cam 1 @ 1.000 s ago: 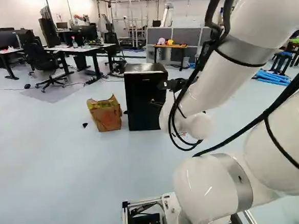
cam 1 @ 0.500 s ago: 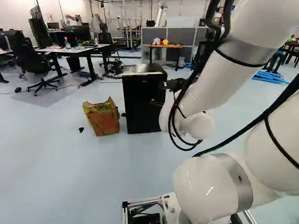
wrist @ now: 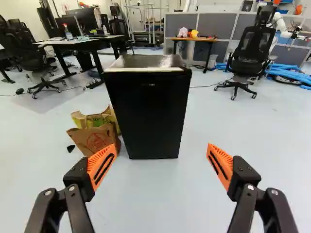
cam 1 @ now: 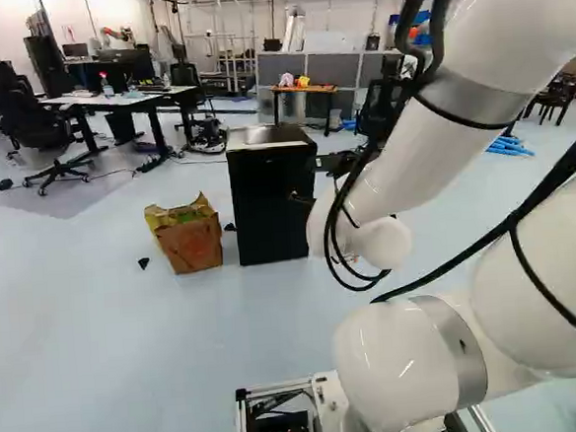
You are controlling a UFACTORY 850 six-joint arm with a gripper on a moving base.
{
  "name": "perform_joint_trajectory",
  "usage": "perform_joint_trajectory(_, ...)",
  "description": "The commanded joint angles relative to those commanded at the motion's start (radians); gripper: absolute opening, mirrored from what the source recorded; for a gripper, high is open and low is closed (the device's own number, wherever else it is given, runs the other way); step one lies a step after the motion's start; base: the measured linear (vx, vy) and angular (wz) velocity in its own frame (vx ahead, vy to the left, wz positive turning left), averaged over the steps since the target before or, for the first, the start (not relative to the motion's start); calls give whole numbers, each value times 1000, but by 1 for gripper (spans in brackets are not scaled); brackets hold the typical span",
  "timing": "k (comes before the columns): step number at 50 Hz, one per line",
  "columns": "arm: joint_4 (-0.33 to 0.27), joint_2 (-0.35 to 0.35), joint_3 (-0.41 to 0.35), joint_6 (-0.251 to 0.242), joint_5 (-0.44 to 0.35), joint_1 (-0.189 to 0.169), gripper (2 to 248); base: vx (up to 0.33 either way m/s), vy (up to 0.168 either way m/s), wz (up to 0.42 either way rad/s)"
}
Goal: Grab a drink from the fridge
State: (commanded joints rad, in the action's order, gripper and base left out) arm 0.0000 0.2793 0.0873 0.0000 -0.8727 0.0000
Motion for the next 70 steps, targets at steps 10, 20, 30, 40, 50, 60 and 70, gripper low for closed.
perform_joint_trajectory(10,0,0,0,0,0,0,247,86,83,-33)
perform_joint_trajectory(20,0,0,0,0,0,0,247,85,86,-20)
perform_joint_trajectory(30,0,0,0,0,0,0,247,84,84,-20)
perform_joint_trajectory(40,0,0,0,0,0,0,247,89,89,-21)
perform_joint_trajectory(50,0,0,0,0,0,0,247,82,81,-18)
perform_joint_trajectory(60,0,0,0,0,0,0,247,86,87,-20)
perform_joint_trajectory(70,0,0,0,0,0,0,247,83,84,-20)
